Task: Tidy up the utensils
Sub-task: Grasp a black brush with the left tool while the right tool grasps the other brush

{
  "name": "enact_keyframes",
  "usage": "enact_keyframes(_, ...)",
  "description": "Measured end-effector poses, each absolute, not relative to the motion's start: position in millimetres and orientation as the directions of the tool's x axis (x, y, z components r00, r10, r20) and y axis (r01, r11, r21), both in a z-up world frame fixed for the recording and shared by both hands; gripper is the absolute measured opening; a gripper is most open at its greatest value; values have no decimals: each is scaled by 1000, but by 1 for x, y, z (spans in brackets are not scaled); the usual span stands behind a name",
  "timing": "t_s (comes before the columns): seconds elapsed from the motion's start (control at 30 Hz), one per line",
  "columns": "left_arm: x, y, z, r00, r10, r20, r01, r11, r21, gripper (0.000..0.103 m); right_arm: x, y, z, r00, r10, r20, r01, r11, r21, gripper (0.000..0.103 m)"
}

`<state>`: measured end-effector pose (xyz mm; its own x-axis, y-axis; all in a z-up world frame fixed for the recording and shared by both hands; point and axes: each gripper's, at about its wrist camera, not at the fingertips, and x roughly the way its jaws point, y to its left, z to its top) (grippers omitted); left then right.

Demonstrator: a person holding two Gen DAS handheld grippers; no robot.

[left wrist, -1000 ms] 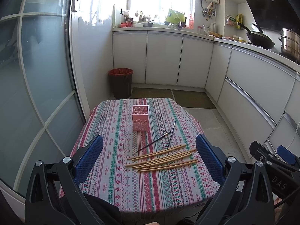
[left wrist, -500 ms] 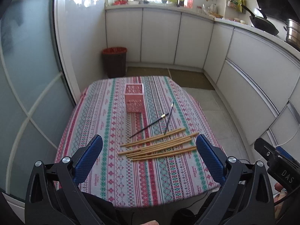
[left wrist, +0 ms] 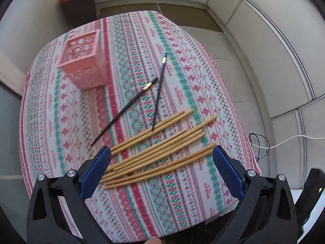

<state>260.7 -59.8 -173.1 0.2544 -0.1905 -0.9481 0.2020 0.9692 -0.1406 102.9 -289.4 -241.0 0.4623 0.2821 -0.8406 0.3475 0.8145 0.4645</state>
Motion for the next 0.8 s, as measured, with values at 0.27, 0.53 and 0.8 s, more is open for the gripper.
enact_keyframes(0.27, 401, -133, -237, 196, -86, -977, 272, 962, -31, 96, 125, -306, -272, 437, 441, -784, 372, 705, 604, 97)
enact_keyframes(0.53, 450, -128, -286, 139, -36, -990, 249, 969, -1, 51, 140, -301, -277, 431, 466, -773, 356, 700, 620, 97)
enact_keyframes(0.8, 434, -94, -265, 188, -62, -980, 293, 956, -4, 6, 154, -289, -276, 391, 420, -819, 370, 743, 558, 96)
